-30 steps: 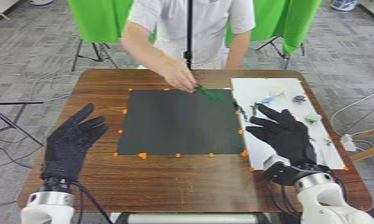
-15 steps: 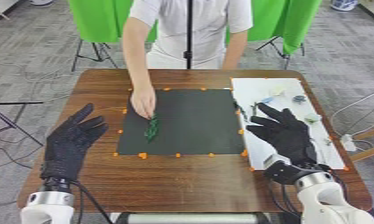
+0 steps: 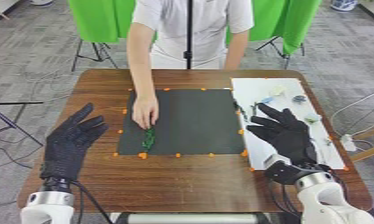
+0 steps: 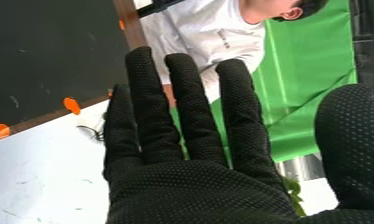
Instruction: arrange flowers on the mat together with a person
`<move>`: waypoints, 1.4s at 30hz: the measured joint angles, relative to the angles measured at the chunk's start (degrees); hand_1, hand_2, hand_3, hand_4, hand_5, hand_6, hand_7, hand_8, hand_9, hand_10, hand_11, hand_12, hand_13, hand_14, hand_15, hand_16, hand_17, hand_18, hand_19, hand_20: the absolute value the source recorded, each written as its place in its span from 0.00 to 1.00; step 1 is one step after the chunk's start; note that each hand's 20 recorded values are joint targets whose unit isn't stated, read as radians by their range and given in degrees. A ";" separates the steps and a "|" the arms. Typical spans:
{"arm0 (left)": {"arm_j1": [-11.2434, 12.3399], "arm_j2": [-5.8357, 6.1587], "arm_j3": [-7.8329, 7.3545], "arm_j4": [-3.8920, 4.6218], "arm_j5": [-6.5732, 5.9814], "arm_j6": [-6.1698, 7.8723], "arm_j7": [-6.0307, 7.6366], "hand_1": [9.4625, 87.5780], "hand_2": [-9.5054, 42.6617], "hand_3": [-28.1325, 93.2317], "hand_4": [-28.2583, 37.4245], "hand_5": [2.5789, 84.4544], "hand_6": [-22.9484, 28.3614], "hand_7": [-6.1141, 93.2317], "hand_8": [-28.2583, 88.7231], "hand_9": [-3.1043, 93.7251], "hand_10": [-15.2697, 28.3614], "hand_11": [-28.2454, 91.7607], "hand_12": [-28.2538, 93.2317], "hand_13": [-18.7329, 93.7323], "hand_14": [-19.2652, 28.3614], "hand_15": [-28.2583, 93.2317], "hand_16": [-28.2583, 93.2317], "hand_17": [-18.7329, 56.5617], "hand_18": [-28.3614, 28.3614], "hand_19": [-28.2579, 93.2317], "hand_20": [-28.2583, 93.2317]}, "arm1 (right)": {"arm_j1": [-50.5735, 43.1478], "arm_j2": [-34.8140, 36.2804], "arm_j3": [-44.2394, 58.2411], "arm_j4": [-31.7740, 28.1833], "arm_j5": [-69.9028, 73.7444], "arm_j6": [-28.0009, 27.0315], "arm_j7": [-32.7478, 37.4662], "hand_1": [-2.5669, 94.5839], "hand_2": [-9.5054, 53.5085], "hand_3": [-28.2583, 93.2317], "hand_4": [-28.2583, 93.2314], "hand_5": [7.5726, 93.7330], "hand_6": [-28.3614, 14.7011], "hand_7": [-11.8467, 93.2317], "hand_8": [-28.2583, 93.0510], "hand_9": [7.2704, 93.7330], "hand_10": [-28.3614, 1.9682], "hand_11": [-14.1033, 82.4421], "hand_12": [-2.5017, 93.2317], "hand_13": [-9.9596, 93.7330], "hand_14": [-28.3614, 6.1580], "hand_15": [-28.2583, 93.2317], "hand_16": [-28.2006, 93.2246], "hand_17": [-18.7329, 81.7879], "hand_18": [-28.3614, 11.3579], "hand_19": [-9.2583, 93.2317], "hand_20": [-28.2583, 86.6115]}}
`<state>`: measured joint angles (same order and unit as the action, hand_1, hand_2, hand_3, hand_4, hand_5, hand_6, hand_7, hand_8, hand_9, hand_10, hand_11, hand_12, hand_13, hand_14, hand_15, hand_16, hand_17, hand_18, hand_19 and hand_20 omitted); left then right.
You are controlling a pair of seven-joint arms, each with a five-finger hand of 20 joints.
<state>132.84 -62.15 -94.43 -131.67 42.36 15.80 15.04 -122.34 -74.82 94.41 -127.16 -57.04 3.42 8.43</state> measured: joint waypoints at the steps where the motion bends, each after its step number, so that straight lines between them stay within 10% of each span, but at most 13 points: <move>1: 0.00 0.00 0.00 0.00 -0.01 0.00 0.03 0.19 0.32 0.86 0.09 0.47 0.66 0.14 0.18 0.46 0.84 0.46 0.33 0.43 0.99 0.71 0.17 0.19 0.94 0.72 0.35 | -0.01 0.00 0.01 0.00 0.00 0.00 0.00 0.18 0.30 0.85 0.01 0.46 0.66 0.26 0.12 0.50 0.39 0.29 0.17 0.48 0.28 0.51 0.35 0.24 0.24 0.46 0.42; 42: 0.00 0.00 0.08 0.00 -0.13 0.11 0.31 0.19 0.32 0.86 0.09 0.48 0.66 0.14 0.18 0.46 0.84 0.46 0.33 0.43 0.99 0.71 0.17 0.19 0.94 0.72 0.36 | 0.02 0.05 0.41 -0.41 -0.44 0.19 0.12 0.19 0.30 0.85 0.01 0.46 0.66 0.26 0.12 0.51 0.39 0.30 0.17 0.48 0.28 0.51 0.35 0.23 0.22 0.47 0.41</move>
<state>132.83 -62.15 -94.35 -131.67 42.22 15.91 15.35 -122.31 -74.76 94.82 -127.57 -57.48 3.61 8.55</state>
